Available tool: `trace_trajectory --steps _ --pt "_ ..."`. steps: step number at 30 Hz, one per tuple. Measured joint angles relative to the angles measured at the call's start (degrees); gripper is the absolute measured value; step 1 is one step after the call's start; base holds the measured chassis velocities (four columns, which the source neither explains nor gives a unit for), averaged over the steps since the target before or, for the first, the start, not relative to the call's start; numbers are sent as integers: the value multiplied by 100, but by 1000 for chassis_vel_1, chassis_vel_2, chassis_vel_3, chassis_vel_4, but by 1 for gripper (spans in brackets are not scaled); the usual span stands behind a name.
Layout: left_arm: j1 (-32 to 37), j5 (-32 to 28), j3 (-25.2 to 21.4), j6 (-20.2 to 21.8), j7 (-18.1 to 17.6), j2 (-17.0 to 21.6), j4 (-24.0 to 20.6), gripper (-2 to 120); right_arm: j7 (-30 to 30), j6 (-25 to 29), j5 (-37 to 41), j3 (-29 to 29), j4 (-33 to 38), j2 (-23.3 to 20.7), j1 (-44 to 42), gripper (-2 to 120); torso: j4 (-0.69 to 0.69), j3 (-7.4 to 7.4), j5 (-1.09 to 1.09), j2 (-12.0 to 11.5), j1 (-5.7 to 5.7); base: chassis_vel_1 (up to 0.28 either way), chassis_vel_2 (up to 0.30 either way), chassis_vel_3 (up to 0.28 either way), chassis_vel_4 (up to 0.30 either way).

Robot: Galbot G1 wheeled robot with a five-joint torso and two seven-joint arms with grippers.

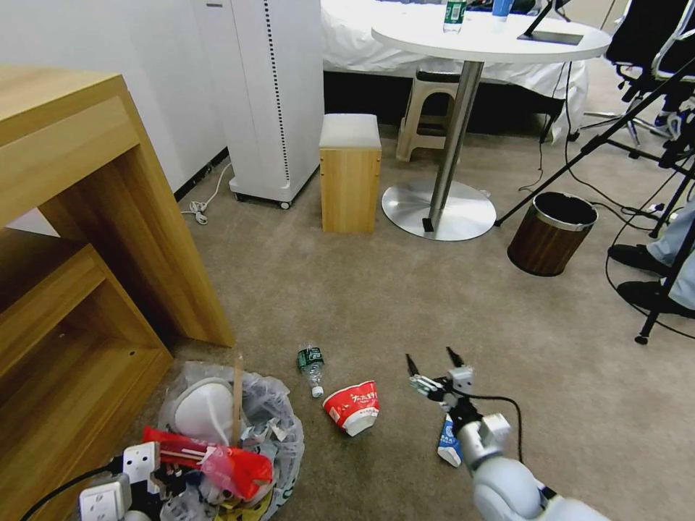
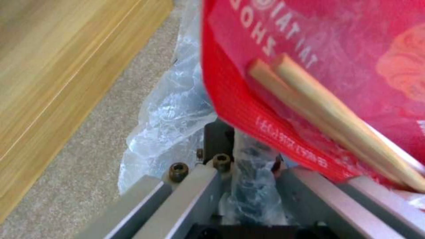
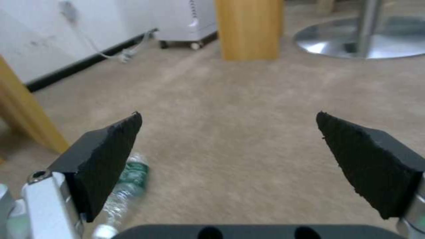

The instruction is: Pick up the trash bin and place the garbage on the floor into it.

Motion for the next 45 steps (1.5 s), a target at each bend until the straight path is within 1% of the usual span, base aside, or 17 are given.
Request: trace_trajectory --steps 2,3,4,5,6,7,9,11,12,14,15,16,18,19,22,30,45 --pt "8 39 -6 2 5 -91 21 0 -591 -36 771 -396 -330 21 576 100 0 0 0 0 0 0 0 0 0" --pt "8 39 -6 2 5 -91 21 0 -591 -36 771 -396 -330 21 576 100 0 0 0 0 0 0 0 0 0" --pt "-10 57 1 1 5 -129 59 0 -813 -59 1049 -563 -478 21 769 100 1 0 -1 0 0 0 0 0 0" --pt "-13 75 9 2 8 -155 94 0 -1087 -117 1341 -722 -534 -39 889 100 0 1 1 0 0 0 0 0 0" --pt "-27 89 18 3 10 -170 132 0 -1579 -137 1582 -864 -648 -159 1010 100 0 0 -1 0 0 0 0 0 0" --pt "-27 89 18 3 10 -170 132 0 -1579 -137 1582 -864 -648 -159 1010 100 0 0 -1 0 0 0 0 0 0" --pt "-82 96 47 5 11 -171 195 0 -2514 -8 1613 -1013 -1138 -270 1191 100 -1 0 0 -1 0 0 0 0 0" --pt "-130 92 81 5 24 -161 232 0 -2856 113 1451 -1128 -1544 -268 1354 100 -2 1 -1 -1 0 0 0 0 0" --pt "-130 92 81 5 24 -161 232 0 -2856 113 1451 -1128 -1544 -268 1354 100 -2 1 -1 -1 0 0 0 0 0" --pt "-190 87 124 3 37 -179 277 0 -2889 409 959 -1078 -1911 -131 1462 100 -1 0 2 -1 0 0 0 0 0" --pt "-193 104 140 1 42 -200 298 0 -2663 547 777 -965 -1931 -60 1445 100 -1 1 1 -1 0 0 0 0 0" --pt "-193 104 140 1 42 -200 298 0 -2663 547 777 -965 -1931 -60 1445 100 -1 1 1 -1 0 0 0 0 0" --pt "-191 134 151 -2 61 -248 314 0 -2297 748 520 -662 -1737 22 1277 100 0 0 0 -1 0 0 0 0 0" --pt "-191 134 151 -2 61 -248 314 0 -2297 748 520 -662 -1737 22 1277 100 0 0 0 -1 0 0 0 0 0" --pt "-217 113 152 -7 55 -235 313 0 -1897 1066 12 -369 -1411 68 1088 100 -2 0 -2 0 0 0 0 0 0" --pt "-221 94 128 -10 35 -223 345 0 -1678 1397 -181 -222 -1404 257 963 100 -1 0 0 -1 0 0 0 0 0" --pt "-183 135 113 -11 33 -245 345 0 -1683 1470 -378 -368 -1507 414 990 100 -1 -1 0 1 -1 -9 7 8 -8"
